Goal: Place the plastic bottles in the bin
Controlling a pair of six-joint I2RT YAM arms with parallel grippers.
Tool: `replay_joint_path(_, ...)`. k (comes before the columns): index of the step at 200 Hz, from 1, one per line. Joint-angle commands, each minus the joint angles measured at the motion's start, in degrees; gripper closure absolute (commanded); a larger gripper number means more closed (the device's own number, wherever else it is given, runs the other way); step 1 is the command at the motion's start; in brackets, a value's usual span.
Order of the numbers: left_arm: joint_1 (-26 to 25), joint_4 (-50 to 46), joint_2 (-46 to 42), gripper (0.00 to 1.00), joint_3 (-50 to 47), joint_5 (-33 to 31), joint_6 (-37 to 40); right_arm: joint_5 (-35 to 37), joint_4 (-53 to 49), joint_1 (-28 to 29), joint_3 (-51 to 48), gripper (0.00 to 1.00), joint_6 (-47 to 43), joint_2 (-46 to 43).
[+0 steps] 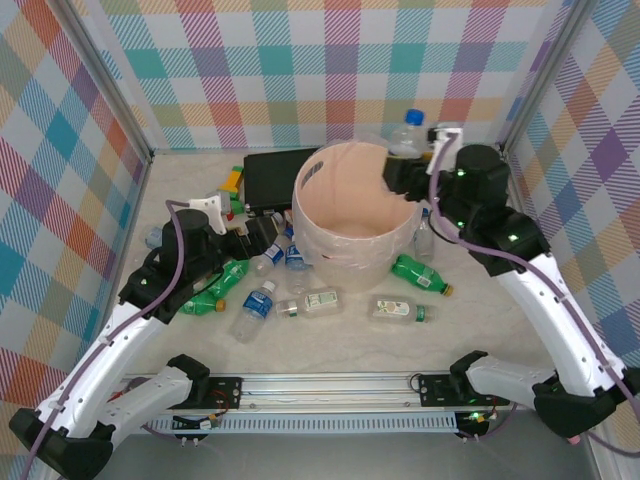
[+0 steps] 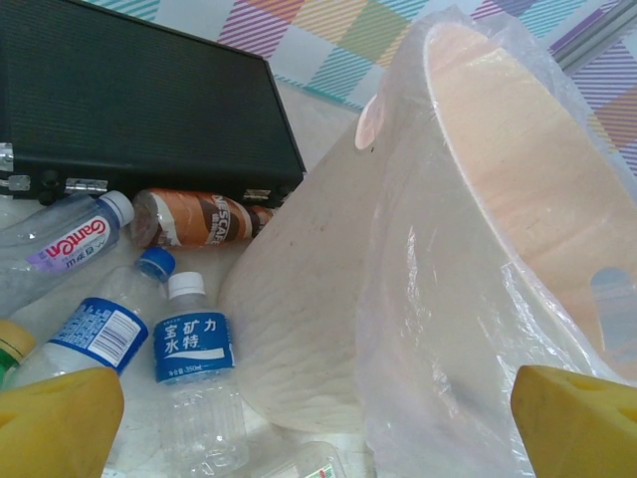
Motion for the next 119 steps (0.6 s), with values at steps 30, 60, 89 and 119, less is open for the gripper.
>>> replay_joint_path(30, -0.86, -5.32, -3.66, 0.00, 1.71, -4.06, -0.83, 4.08, 12.54, 8.17, -7.47, 0.40, -10.34, 2.67)
replay_joint_path(60, -0.88, -7.93, -4.41, 0.00, 2.22, -6.71, -0.06, 4.37, 14.11, 9.40, -10.36, 0.40, -10.66, 3.08)
replay_joint_path(89, -0.93, -9.66, -4.61, 0.00, 2.23, -8.42, 0.16, 4.73, 14.44, 9.61, -12.02, 0.30, -10.95, 2.54)
replay_joint_path(119, -0.87, -10.89, -4.50, 0.00, 1.54, -9.85, -0.72, 5.09, 14.29, 9.59, -12.28, 0.13, -11.21, 1.54)
